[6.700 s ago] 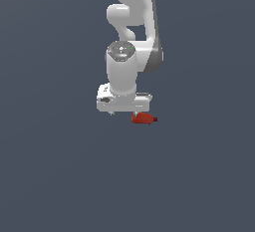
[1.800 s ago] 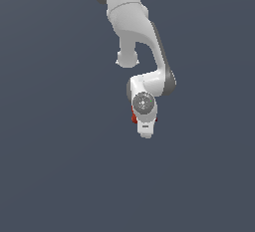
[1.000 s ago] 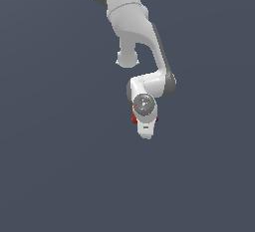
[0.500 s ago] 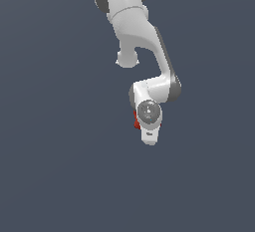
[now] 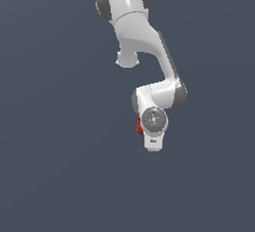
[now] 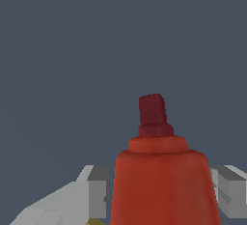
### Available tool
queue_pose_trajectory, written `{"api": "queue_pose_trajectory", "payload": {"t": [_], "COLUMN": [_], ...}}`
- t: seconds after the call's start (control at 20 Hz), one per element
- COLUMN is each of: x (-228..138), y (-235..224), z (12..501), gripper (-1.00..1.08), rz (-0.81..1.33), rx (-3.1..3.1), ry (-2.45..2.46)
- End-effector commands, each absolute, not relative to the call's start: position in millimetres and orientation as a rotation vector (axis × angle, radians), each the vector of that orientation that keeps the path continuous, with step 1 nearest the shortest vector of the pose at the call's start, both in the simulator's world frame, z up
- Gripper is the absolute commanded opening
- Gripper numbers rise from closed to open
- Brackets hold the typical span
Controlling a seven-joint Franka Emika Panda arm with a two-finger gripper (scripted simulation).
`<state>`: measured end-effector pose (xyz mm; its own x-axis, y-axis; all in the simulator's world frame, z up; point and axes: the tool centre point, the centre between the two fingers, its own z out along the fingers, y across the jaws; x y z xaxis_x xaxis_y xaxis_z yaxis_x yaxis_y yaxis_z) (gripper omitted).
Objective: Pick up the object and move it to a goal position.
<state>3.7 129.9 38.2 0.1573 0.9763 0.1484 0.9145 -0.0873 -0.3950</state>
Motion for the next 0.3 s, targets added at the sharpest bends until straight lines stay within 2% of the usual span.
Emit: {"api": "queue_pose_trajectory", "payload": {"t": [0.0,0.25], "x": [9.0,11.5], "y": [131.3,132.3], "z": [40.6,40.7], "gripper": [-1.00,-1.00], "rz": [0.210,0.210], "rx": [-2.049,-2.048], "ry": [-1.802,-1.802]}}
